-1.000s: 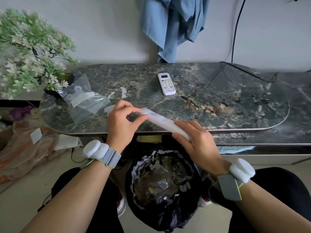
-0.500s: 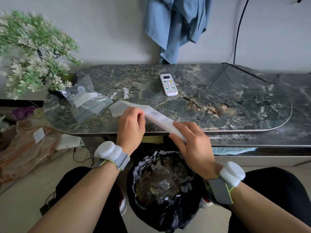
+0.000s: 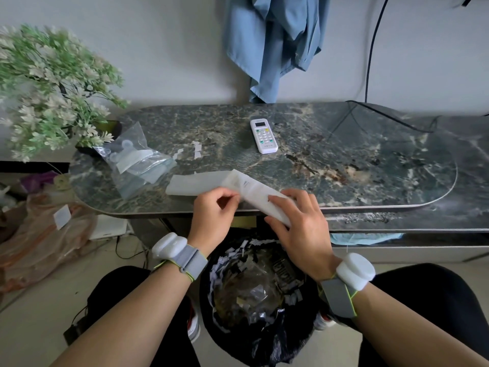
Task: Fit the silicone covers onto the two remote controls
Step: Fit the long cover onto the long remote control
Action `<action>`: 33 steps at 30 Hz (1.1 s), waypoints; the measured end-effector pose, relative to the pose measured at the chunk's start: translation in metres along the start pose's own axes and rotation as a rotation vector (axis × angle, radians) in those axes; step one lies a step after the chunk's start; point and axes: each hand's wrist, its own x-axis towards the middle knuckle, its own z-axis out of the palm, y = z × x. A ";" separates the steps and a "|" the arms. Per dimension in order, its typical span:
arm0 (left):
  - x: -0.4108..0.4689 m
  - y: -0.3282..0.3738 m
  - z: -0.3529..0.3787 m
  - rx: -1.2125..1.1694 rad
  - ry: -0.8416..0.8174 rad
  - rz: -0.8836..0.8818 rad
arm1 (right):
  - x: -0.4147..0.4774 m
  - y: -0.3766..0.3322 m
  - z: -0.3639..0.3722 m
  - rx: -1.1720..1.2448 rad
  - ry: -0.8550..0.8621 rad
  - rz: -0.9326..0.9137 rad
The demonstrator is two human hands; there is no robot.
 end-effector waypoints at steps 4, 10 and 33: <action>0.010 0.003 -0.006 -0.573 0.151 -0.527 | -0.001 -0.003 -0.002 0.001 0.049 -0.069; 0.022 0.004 -0.019 -0.912 0.179 -0.704 | -0.002 -0.010 -0.001 0.176 0.017 -0.023; 0.016 -0.001 -0.020 0.201 0.096 0.285 | -0.001 -0.009 -0.015 0.064 -0.342 0.187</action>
